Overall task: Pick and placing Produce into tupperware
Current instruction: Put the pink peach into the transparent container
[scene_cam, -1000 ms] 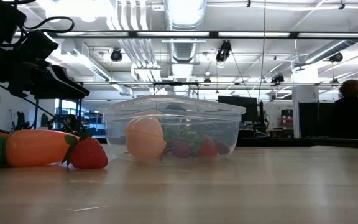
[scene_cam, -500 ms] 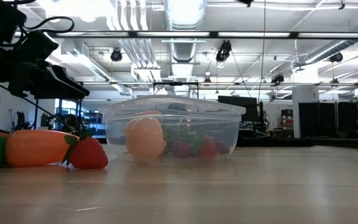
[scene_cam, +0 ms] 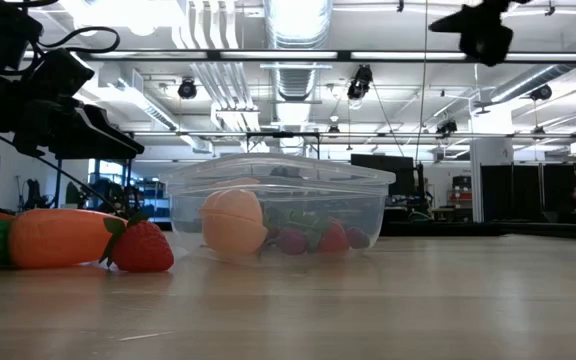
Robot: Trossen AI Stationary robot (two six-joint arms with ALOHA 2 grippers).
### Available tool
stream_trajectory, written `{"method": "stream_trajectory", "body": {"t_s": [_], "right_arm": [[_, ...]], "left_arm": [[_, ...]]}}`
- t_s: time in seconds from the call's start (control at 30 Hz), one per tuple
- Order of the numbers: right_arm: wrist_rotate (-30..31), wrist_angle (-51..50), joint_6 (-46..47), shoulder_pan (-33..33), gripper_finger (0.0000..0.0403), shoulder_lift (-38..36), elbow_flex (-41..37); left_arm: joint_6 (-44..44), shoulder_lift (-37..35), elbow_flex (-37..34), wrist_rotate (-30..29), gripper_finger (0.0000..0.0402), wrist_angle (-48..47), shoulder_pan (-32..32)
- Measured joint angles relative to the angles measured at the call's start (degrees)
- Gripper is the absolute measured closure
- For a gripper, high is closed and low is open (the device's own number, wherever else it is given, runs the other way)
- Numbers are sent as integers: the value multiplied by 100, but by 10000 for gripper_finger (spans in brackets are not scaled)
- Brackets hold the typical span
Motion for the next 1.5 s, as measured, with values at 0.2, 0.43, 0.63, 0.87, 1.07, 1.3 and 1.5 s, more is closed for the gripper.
{"method": "stream_trajectory", "body": {"t_s": [0.2, 0.43, 0.63, 0.87, 1.07, 1.3, 1.5], "right_arm": [[-660, 737, -1143, 98, 177, -835, -534], [-715, 1732, -1554, -194, 177, -1856, -1505], [-636, 3248, -1723, -367, 177, -2328, -2618], [437, 4658, -1728, -383, 177, -2384, -3646], [671, 5210, -1701, -383, 177, -2386, -4118], [795, 4787, -1706, -383, 177, -2350, -4444], [789, 4122, -1719, -383, 177, -2338, -4444]], "left_arm": [[0, -1, 0, 0, 160, 1, 2], [0, 0, 0, 0, 160, 2, 2], [127, -1, 0, -3, 160, 2, 2], [1792, 0, 0, -27, 160, 4, 5], [65, 0, 0, -22, 160, 497, 9], [-5560, -2, 2, -533, 160, 1014, 9], [-6880, -8, 3, -677, 160, 1907, 76]]}}
